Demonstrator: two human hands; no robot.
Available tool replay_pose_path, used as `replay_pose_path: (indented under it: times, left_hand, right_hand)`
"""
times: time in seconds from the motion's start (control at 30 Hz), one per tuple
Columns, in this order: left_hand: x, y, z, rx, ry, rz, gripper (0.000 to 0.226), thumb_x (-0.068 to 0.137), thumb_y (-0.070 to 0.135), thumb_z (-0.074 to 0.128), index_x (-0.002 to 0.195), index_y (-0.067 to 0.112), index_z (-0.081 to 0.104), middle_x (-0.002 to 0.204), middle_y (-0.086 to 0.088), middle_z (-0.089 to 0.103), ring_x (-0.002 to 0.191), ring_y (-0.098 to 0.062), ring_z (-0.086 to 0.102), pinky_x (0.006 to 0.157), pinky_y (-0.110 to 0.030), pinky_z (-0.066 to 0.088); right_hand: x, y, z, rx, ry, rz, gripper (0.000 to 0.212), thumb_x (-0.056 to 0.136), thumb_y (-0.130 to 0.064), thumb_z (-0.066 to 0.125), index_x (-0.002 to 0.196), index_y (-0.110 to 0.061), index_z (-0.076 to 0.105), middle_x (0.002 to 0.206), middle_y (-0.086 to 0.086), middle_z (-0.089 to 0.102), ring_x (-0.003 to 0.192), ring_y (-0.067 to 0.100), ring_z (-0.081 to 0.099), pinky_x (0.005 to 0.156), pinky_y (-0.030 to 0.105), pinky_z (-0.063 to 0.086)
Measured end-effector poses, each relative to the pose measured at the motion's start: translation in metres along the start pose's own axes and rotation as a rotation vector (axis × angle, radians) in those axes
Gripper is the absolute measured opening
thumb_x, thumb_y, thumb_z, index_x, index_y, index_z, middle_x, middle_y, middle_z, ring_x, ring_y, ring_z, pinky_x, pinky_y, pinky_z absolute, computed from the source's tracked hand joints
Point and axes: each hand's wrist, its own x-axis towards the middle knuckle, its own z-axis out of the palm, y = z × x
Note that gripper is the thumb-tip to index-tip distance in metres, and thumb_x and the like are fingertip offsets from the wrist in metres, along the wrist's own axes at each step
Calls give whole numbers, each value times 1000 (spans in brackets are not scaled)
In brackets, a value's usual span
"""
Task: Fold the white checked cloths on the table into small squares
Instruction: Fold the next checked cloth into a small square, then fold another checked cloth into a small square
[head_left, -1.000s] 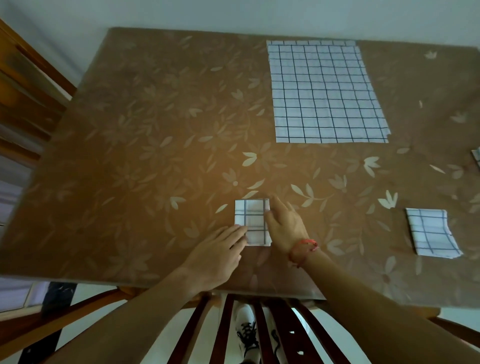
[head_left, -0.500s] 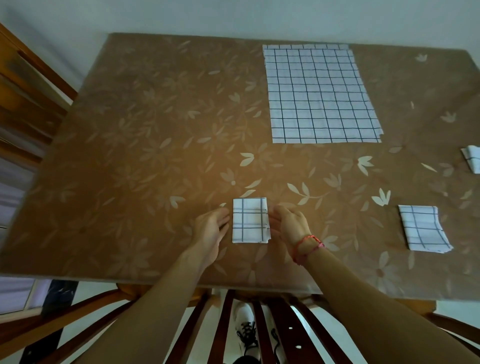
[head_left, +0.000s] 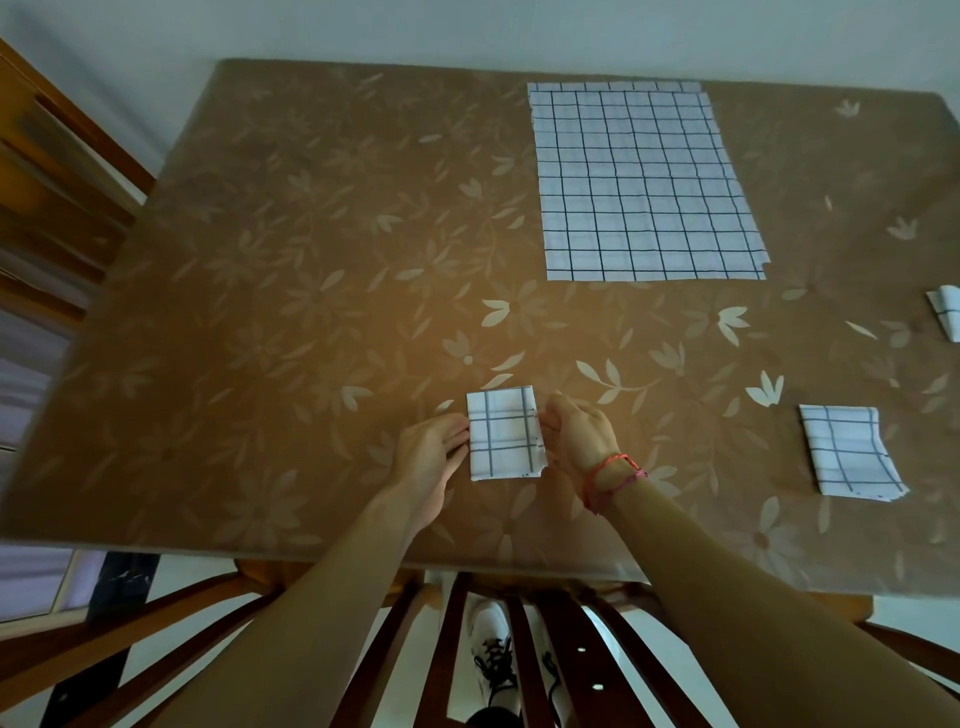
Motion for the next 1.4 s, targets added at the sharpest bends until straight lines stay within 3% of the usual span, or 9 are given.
replay_pose_path:
  times: [0.07,0.2,0.47,0.77,0.9,1.0,1.13,1.2,1.4]
  left_hand:
    - [3,0,1,0,0,4,12,96,8,55,100,7,66,111,-8,68,108,-18,61,101,-35,46]
    - [4,1,1,4,-3,11,12,96,9,56,99,8,67,105,-5,70,106,-16,62,94,-32,48]
    - [2,0,-1,22,-2,14,18,96,9,56,110,3,65,111,-7,69,109,-17,62,101,-35,46]
    - [-2,3,1,78,9,28,11,96,11,56,100,10,66,110,-5,68,107,-15,61,105,-36,43]
    - [-9,8,0,214,33,87,34,98,20,55,129,6,58,112,3,64,114,-15,57,107,-37,41]
    - [-17,13,-2,424,61,173,36,100,31,51,133,16,56,131,3,58,122,-14,51,108,-37,39]
    - [-36,24,5,658,52,339,37,100,31,51,135,16,54,121,10,53,108,-4,47,88,-21,36]
    - [-46,30,10,756,50,436,37,99,30,52,133,16,54,118,11,51,102,0,47,82,-16,35]
    - [-66,41,24,1119,101,744,44,96,33,56,136,15,52,139,1,44,125,-9,37,100,-22,25]
  right_hand:
    - [-76,-51,37,-58,54,-90,29,80,-38,54,60,-20,63,67,1,60,61,18,58,59,34,48]
    - [-93,-61,49,-9,63,-163,41,87,-35,52,52,-18,65,73,6,66,71,25,62,63,35,47]
    - [-97,-64,49,-30,55,-126,33,77,-42,57,63,-15,68,81,9,72,82,30,69,80,50,55]
    - [-102,-65,49,-26,50,-141,29,94,-28,51,72,-14,64,86,11,71,84,29,69,79,45,56]
    - [-106,-69,44,-50,46,-179,24,96,-26,50,79,-19,65,85,8,70,83,27,67,81,46,56]
    - [-110,-75,38,-165,65,-233,25,90,-33,52,76,-26,71,68,-11,64,72,16,58,63,32,49]
    - [-130,-90,27,-378,73,-307,58,82,-48,53,134,-21,53,104,-4,61,95,15,57,83,28,46]
    - [-145,-98,18,-535,117,-372,51,93,-41,49,140,-24,45,126,1,59,117,21,55,100,33,42]
    - [-185,-114,-10,-857,214,-569,53,95,-42,46,143,-21,40,139,5,51,126,22,48,102,33,38]
